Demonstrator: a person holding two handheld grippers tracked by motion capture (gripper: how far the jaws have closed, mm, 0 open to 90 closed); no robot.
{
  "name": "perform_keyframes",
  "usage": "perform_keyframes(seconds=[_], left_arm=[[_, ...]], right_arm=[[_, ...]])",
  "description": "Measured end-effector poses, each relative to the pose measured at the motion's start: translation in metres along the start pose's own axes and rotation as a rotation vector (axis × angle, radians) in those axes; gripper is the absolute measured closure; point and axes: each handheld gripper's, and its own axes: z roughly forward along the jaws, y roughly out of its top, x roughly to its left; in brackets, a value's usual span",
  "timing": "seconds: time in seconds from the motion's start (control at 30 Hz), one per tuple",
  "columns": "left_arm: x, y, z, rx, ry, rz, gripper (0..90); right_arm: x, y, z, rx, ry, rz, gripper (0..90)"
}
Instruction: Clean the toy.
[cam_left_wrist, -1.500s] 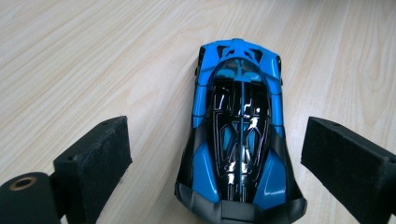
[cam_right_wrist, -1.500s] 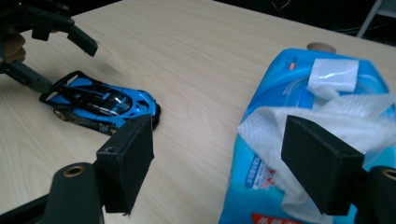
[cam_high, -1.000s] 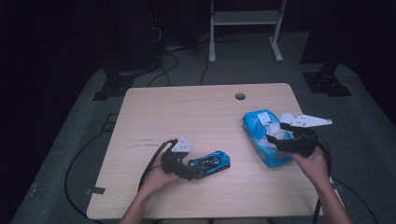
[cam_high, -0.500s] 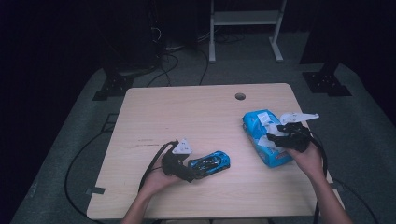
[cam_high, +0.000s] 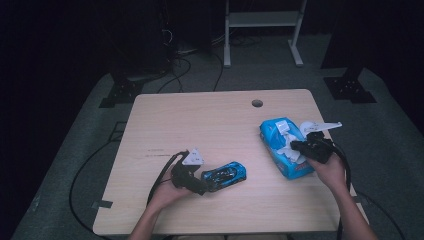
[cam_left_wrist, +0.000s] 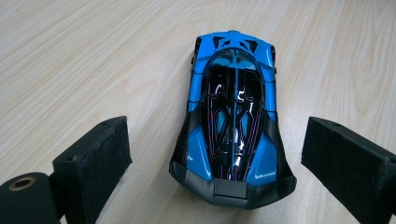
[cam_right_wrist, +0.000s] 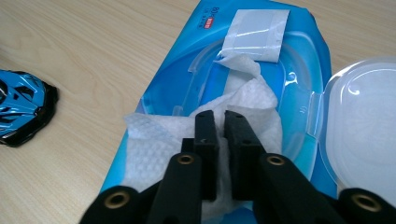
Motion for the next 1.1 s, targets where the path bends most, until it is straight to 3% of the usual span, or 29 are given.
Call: perform_keyframes(seconds=[0.37,0.53,0.7,0.9,1.0,1.1], left_arm=[[0.000,0.000,-0.003,-0.005,0.003,-0.004,7.6],[0.000,-0.001,-0.005,-0.010,0.004,-0.003,7.6],[0.000,-0.001,-0.005,-0.006,0.003,0.000,7.6],[-0.001,-0.001,-0.005,-0.006,0.003,0.002,7.6],[-0.002,-0.001,-0.004,-0.004,0.002,0.007,7.6],[-0.003,-0.001,-0.003,-0.002,-0.005,0.004,7.6]], right_arm=[[0.012,0.019,-0.035,-0.106,0.027,-0.036,86.9],[0.027,0.033,-0.057,-0.174,0.068,-0.074,87.0],[0.048,0.043,-0.068,-0.209,0.122,-0.131,87.0],[0.086,0.045,-0.068,-0.203,0.248,-0.198,86.9],[0.102,0.042,-0.060,-0.162,0.310,-0.220,86.8],[0.116,0.037,-0.045,-0.110,0.401,-0.212,86.8]])
